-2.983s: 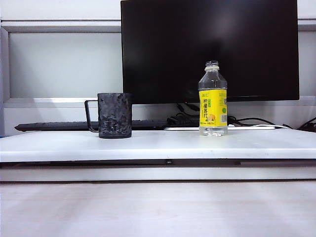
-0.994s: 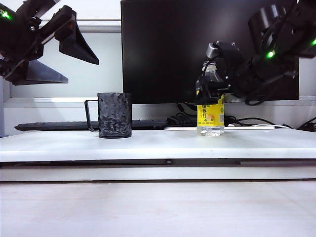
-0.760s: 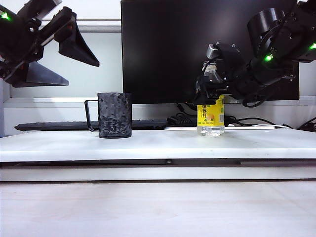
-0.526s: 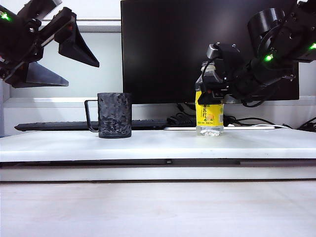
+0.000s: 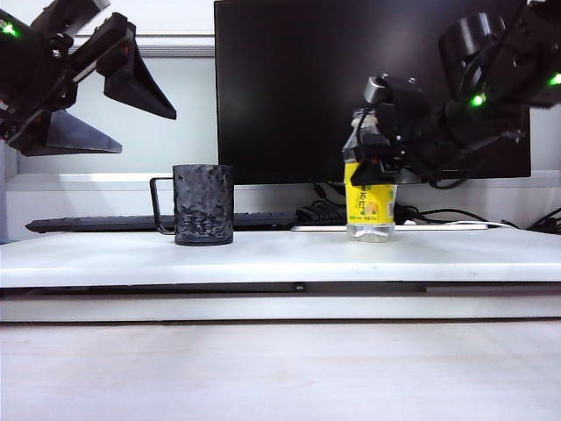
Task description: Carefully pick up the bottle and pour some water from the bottle into the cup.
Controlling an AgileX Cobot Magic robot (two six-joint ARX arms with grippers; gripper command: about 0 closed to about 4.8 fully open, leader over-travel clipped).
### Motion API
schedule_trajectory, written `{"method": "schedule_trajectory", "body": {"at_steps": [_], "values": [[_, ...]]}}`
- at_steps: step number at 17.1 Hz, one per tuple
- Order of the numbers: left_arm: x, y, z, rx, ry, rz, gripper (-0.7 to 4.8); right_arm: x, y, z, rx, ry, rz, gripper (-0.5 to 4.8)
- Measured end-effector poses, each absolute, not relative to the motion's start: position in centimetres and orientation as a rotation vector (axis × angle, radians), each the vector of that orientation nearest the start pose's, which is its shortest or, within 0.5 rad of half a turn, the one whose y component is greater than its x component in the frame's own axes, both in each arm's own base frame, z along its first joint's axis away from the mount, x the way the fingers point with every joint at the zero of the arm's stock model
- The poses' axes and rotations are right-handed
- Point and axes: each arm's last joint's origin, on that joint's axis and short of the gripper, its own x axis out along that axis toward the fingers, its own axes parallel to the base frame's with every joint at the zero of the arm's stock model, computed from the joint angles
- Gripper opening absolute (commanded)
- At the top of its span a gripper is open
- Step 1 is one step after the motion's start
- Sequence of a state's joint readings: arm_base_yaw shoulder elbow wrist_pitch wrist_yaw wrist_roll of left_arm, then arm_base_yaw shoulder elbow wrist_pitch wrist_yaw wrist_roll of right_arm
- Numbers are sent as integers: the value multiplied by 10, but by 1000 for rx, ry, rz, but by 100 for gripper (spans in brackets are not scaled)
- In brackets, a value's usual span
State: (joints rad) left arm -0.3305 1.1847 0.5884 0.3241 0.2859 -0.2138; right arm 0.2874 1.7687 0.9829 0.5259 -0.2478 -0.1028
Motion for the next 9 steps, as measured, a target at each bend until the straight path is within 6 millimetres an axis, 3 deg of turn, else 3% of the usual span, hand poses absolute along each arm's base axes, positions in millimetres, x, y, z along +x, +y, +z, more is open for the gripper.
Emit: {"method": "schedule_trajectory", "body": {"at_steps": [5,9], "values": [[233,-89,235,-200,339,-581,479,353,140,262,-108,80,620,202],[233,-89,236,-200,331,-583,479,346,170,281,-213,102,682,202]]}}
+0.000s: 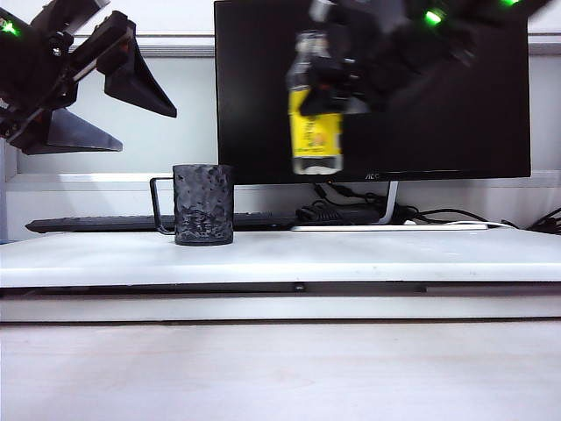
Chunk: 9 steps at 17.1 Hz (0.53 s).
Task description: Carefully pick up the bottle and pour some water from the bottle into the cup.
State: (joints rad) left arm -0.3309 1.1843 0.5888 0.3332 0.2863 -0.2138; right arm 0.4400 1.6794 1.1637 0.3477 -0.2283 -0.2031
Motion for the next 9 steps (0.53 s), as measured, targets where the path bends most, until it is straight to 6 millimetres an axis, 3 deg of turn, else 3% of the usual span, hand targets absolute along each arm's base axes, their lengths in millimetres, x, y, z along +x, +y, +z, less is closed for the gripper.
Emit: {"method": "schedule_trajectory", "body": {"at_steps": [3,9], "values": [[234,-90,240,-203,288,-609,479,342,185,291,-302,79,681,203],[235,-90,252,-208,159,-642,479,341,183,283,-510,117,619,203]]}}
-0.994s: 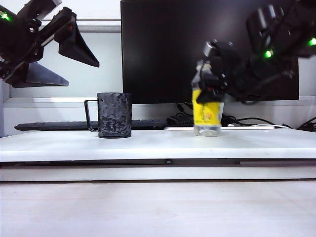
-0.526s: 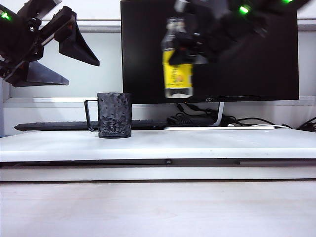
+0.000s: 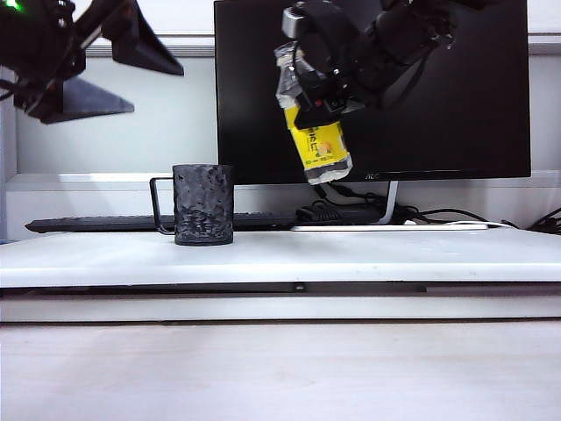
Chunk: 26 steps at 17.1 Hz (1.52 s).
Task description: Carefully pick up the bottle and pour some water from the bottle into the cup.
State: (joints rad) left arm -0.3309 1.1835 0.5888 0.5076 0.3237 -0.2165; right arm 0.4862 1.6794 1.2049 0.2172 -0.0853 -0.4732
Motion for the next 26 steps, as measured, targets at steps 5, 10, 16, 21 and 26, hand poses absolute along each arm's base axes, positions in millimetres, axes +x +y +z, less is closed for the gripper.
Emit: {"method": "schedule_trajectory", "body": {"at_steps": [5,10,16,21,26], "values": [[235,-90,252,-209,161,-630,479,333,198,283,-680,67,614,203],[235,-90,251,-209,162,-629,479,344,208,282,-691,-8,593,203],[235,-90,250,-209,179,-627,479,383,231,267,-746,5,587,202],[235,-90,247,-205,209,-623,479,386,232,255,-922,11,603,202],[235,-90,246,-205,210,-622,479,377,246,256,-1055,-32,605,202]]}}
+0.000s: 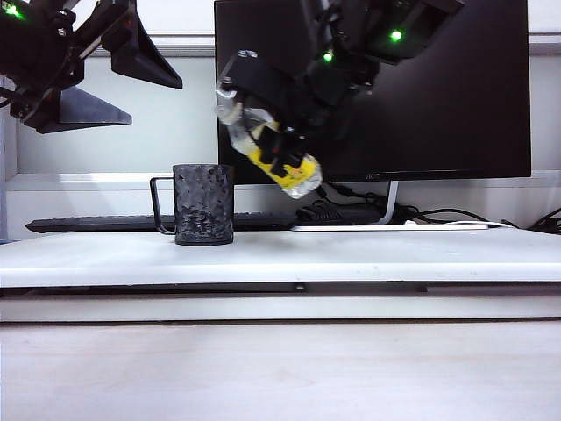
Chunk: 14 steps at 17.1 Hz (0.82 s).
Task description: Carefully pick up the bottle and pour some water from the bottle into the cup.
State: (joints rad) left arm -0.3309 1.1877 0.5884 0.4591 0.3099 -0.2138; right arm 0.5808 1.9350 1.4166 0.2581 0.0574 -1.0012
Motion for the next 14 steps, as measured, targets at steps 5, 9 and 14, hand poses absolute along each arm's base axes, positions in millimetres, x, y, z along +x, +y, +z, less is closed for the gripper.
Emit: {"method": "schedule_trajectory", "body": {"at_steps": [5,9,14], "values": [[235,-90,244,-204,238,-619,479,371,254,257,-1165,-72,604,202],[235,-90,244,-204,241,-619,479,373,254,256,-1244,-89,585,202],[234,-90,241,-204,268,-618,479,382,259,239,-1274,-131,561,202]]}}
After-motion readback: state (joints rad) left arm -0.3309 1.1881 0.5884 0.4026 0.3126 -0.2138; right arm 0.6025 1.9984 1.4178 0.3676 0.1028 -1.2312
